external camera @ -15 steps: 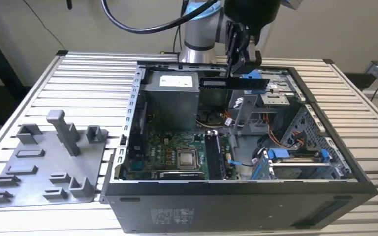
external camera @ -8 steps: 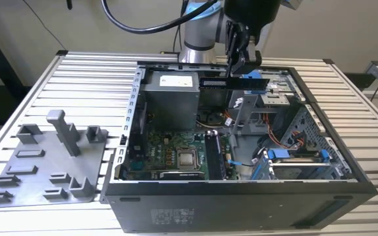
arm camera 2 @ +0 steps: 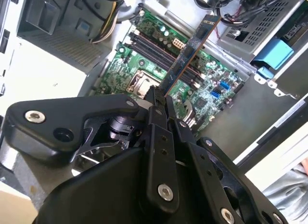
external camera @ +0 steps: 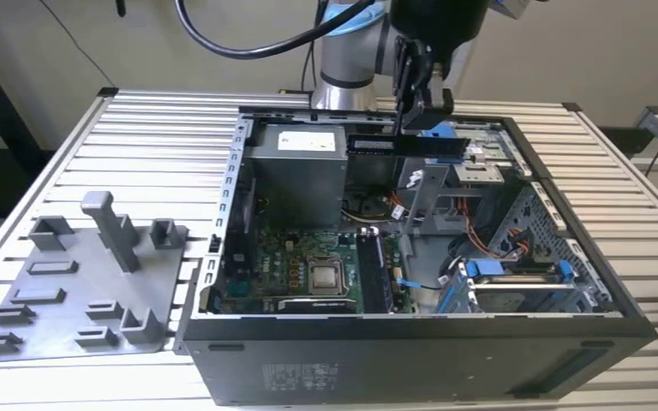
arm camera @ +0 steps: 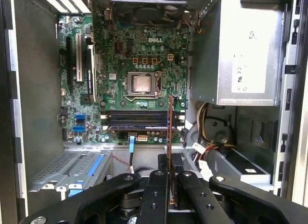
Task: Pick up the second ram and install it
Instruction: 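Insert the second ram into the second slot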
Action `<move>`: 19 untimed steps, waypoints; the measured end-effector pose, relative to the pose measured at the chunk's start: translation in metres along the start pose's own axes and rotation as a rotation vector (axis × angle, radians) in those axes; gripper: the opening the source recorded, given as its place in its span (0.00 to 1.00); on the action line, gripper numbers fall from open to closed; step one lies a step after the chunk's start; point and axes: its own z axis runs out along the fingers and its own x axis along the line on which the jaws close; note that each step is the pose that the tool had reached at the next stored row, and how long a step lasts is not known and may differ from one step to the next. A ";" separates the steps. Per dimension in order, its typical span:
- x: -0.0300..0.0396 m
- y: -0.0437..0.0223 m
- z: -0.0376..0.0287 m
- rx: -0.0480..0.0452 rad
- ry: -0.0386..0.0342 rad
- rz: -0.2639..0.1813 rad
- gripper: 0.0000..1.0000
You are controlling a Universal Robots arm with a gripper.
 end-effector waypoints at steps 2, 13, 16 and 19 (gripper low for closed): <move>0.0000 0.0000 0.0003 0.0009 0.0002 0.019 0.14; 0.0001 0.0000 0.0025 0.0092 0.0022 0.197 0.14; 0.0002 0.0000 0.0030 0.0117 0.0027 0.250 0.14; 0.0002 0.0000 0.0033 0.0140 0.0032 0.302 0.14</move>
